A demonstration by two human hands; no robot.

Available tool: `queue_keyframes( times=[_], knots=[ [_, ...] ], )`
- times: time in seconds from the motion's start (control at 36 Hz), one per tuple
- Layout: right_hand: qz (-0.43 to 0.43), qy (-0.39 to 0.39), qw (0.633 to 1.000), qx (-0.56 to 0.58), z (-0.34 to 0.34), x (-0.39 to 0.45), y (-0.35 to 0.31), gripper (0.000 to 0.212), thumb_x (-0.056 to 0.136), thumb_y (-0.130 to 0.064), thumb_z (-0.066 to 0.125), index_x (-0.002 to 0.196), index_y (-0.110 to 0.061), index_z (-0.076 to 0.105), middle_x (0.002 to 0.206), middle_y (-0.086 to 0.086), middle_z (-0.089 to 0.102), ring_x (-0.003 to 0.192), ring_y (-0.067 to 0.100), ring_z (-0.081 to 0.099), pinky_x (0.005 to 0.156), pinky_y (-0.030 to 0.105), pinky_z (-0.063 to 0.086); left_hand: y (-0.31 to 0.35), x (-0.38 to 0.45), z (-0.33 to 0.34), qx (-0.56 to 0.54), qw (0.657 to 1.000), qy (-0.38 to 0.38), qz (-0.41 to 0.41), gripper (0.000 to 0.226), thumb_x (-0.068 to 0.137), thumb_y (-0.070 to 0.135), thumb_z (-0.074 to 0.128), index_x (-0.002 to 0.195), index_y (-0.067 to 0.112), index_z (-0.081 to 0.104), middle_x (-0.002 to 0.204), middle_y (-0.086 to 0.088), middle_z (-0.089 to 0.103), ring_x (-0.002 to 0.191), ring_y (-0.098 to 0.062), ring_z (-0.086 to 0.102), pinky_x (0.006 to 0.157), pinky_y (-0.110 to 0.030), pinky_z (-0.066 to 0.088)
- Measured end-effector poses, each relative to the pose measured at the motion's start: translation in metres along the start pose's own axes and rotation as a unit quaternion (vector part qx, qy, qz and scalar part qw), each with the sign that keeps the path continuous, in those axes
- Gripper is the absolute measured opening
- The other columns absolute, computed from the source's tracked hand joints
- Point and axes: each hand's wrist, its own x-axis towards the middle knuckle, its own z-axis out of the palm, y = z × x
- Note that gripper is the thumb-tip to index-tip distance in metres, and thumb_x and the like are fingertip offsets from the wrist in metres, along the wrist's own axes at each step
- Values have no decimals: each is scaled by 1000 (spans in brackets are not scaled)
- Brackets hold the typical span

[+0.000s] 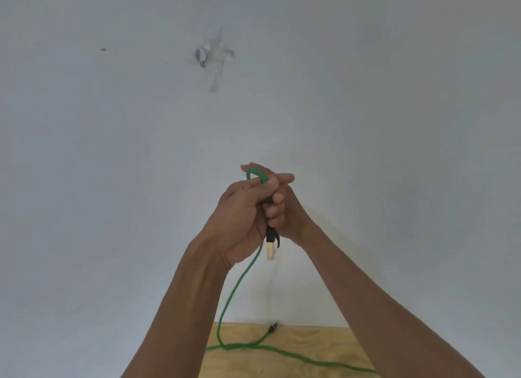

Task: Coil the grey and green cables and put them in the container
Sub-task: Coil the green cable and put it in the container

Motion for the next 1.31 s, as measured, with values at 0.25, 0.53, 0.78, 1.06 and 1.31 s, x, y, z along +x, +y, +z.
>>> queue_keyframes(
  times=[0.25, 0.53, 0.78, 1.06, 1.31],
  knots=[
    [178, 114, 977, -19, 43, -9, 26, 26, 100, -20, 51, 78, -29, 61, 70, -4, 59, 54, 13, 53, 58, 33, 54, 18, 29, -21, -26, 995, 23, 96, 26, 103, 12, 48, 117, -3, 64, 76, -3, 62, 64, -11, 53, 66, -23, 49],
    [176, 244, 953, -21, 59, -18, 21, 15, 94, -29, 65, 93, -19, 77, 70, -8, 72, 60, 7, 63, 59, 15, 49, 15, 69, -51, 121, 978, 81, 148, 25, 106, 9, 44, 108, 5, 68, 75, 0, 61, 65, -13, 49, 71, -28, 44],
    [175, 195, 961, -92, 57, -19, 17, 16, 91, -28, 67, 96, -16, 76, 72, -2, 73, 52, 10, 59, 59, 24, 53, 4, 78, -62, 190, 964, 70, 175, 24, 105, 13, 47, 103, 13, 71, 78, -6, 58, 65, -14, 47, 60, -31, 38],
    [179, 117, 967, -141, 51, -20, 18, 20, 92, -29, 66, 106, -16, 75, 78, -4, 71, 53, 6, 59, 56, 12, 45, 2, 77, -75, 222, 958, 41, 176, 21, 104, 11, 48, 109, 9, 69, 82, -2, 64, 69, -14, 56, 64, -37, 44],
    [102, 132, 956, -242, 19, -6, 14, 8, 86, -25, 72, 94, -23, 75, 80, -12, 72, 63, 7, 60, 67, 31, 54, 2, 68, -88, 314, 940, -12, 133, 23, 105, 4, 44, 112, -1, 65, 103, -18, 73, 92, -25, 72, 89, -30, 57]
  ],
)
